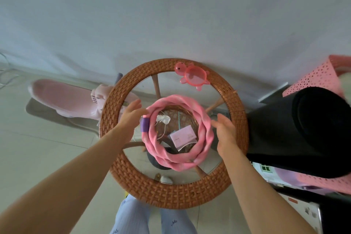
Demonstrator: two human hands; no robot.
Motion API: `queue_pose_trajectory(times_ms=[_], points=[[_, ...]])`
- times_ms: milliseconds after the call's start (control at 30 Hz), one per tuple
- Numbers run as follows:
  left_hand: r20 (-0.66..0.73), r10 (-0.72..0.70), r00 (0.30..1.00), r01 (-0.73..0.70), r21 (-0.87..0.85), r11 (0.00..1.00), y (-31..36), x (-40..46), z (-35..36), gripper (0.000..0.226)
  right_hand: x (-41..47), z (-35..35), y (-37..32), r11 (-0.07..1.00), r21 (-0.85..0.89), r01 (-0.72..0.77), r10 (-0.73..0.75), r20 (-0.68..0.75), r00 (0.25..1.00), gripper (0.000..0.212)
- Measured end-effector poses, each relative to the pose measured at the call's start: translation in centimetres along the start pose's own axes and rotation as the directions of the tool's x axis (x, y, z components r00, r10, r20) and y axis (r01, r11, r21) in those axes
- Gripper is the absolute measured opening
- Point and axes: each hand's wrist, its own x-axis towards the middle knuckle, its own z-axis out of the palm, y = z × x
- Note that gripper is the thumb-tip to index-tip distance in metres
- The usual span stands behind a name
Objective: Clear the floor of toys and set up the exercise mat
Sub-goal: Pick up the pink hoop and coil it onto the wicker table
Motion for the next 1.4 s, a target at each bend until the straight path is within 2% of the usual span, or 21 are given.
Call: queue_pose_trajectory(times_ms=[133,233,433,633,733,833,933,1033,1200,1300,1400], points=[[-0.010,0.077,0.997,-0.077,-0.076,0.994,2.5,-3.0,-1.6,0.051,-2.6,0.1,-2.5,0.995,0.014,0.100,-0.101,0.047,0.994,0.038],[-0.014,0.131,0.991,-0.132,-0.094,0.987,4.4,-5.3,-3.1,0.046,-4.2,0.4,-4.1,0.992,0.066,0.106,-0.113,0.109,0.988,0.047],[-0.016,0.278,0.960,-0.278,-0.127,0.952,7.0,-9.2,-5.3,0.044,-7.1,1.5,-6.5,0.973,0.110,0.203,-0.223,0.226,0.948,0.044],[-0.065,0.321,0.945,-0.327,-0.186,0.926,7.6,-11.1,-6.5,0.035,-8.3,3.1,-7.1,0.963,0.085,0.257,-0.271,0.303,0.914,0.016],[-0.091,0.330,0.939,-0.342,-0.198,0.919,7.5,-11.6,-7.0,0.035,-8.6,3.8,-7.5,0.966,0.086,0.245,-0.260,0.309,0.915,0.032],[-0.114,0.338,0.934,-0.355,-0.207,0.912,7.2,-12.0,-7.6,0.035,-8.7,4.4,-7.7,0.961,0.093,0.260,-0.276,0.351,0.895,0.030],[-0.143,0.335,0.931,-0.360,-0.218,0.907,6.3,-12.6,-8.2,0.034,-8.9,4.8,-7.8,0.956,0.045,0.289,-0.282,0.408,0.869,0.040],[-0.194,0.312,0.930,-0.353,-0.237,0.905,4.9,-13.6,-9.2,0.033,-9.0,5.5,-7.2,0.940,0.003,0.342,-0.301,0.481,0.823,0.043],[-0.363,0.251,0.897,-0.369,-0.304,0.879,1.1,-17.4,-12.3,0.033,-10.7,9.7,-6.0,0.940,-0.052,0.337,-0.227,0.640,0.734,0.040],[-0.464,0.208,0.861,-0.385,-0.328,0.863,-1.1,-21.0,-14.5,0.040,-13.3,13.3,-5.0,0.940,-0.091,0.329,-0.174,0.702,0.690,0.039],[-0.576,0.160,0.802,-0.420,-0.353,0.836,-3.5,-24.4,-16.8,0.045,-16.9,16.3,-3.8,0.925,-0.121,0.360,-0.130,0.790,0.599,0.034]])
